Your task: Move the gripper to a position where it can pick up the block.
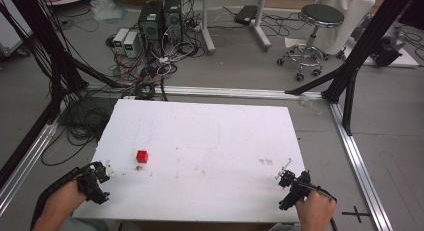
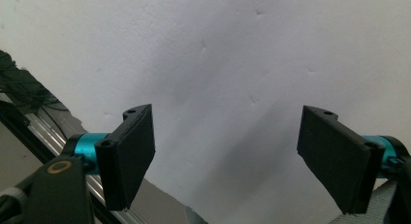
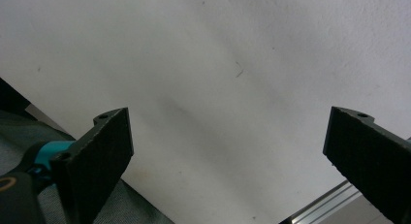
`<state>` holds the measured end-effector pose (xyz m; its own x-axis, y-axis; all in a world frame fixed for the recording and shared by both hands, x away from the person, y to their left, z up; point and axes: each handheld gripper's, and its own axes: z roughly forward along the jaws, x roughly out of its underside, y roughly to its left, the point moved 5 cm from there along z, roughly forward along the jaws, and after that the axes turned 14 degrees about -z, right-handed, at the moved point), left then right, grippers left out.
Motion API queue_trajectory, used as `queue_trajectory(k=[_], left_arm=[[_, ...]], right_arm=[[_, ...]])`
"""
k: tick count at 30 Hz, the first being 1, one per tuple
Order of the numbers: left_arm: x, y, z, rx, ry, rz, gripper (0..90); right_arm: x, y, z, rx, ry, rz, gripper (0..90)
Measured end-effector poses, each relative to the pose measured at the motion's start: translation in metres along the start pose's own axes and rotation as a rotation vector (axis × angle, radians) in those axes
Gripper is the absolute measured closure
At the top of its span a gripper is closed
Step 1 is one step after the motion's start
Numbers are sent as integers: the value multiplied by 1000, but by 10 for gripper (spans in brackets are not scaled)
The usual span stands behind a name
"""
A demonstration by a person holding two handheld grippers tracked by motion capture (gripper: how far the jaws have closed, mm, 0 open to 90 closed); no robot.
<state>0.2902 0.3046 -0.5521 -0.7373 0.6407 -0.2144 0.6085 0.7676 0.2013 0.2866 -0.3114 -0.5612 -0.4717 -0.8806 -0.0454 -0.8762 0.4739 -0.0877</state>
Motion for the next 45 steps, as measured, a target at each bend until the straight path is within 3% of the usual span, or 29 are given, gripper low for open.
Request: queue_trajectory(k=[10,26,31,40,45], left_arm=[[-1,0,-2,-6,-24,7,216],[-1,-1,-4,30,-35,7,216],[-2,-1,-6,48,-23,61,216],[-10,7,-7,87,-33,97,216],[-16,13,-7,72,-11,200,216]], right_arm=[[-1,1,-2,0,-6,2,31],[-3,1,1,-6,-12,-5,31],[-3,1,3,-11,-14,-3,30],[-3,1,1,-8,-22,-8,30],[-5,2,2,-12,-17,-13,31]])
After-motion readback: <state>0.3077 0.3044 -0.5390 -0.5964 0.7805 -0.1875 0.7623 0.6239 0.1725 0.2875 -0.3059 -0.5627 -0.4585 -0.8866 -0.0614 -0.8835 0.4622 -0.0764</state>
